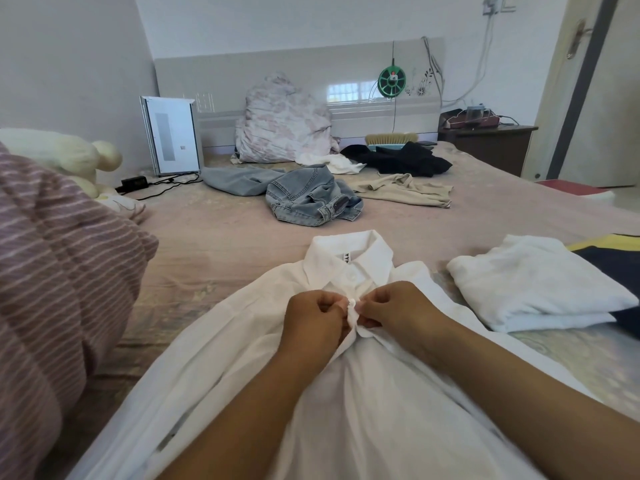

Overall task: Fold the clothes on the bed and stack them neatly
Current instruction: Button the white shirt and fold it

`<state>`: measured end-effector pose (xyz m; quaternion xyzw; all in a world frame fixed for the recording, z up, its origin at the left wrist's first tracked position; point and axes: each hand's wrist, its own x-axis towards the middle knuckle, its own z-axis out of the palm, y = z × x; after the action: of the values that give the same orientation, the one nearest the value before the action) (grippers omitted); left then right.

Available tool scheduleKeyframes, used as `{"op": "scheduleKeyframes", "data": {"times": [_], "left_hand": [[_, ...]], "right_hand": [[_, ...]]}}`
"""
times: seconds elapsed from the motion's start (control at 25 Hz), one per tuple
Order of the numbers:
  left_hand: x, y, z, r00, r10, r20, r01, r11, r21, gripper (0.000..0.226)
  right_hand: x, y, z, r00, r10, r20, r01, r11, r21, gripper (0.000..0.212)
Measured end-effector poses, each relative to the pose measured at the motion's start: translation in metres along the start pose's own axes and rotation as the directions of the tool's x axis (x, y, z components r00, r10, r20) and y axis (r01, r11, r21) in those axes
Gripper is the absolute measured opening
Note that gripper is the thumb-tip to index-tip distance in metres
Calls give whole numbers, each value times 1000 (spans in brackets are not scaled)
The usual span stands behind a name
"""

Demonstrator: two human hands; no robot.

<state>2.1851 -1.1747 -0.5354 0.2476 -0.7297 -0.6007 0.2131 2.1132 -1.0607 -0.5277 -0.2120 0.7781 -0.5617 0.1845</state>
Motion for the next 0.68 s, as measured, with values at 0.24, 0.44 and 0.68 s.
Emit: {"op": "scheduleKeyframes", "data": {"times": [0.24,0.44,0.68], "left_hand": [[11,10,-11,963,-235,131,261,932,-250,13],[8,30,-22,983,146,113,-183,854,487,16],[-14,39,-35,929,-76,362,-273,522,808,32]], "right_hand": [[7,2,-5,998,-50,-39,51,999,18,46],[10,-5,-19,993,-111,-36,101,972,-214,25],[-13,-42,-50,971,-138,194,223,811,-541,7]]}}
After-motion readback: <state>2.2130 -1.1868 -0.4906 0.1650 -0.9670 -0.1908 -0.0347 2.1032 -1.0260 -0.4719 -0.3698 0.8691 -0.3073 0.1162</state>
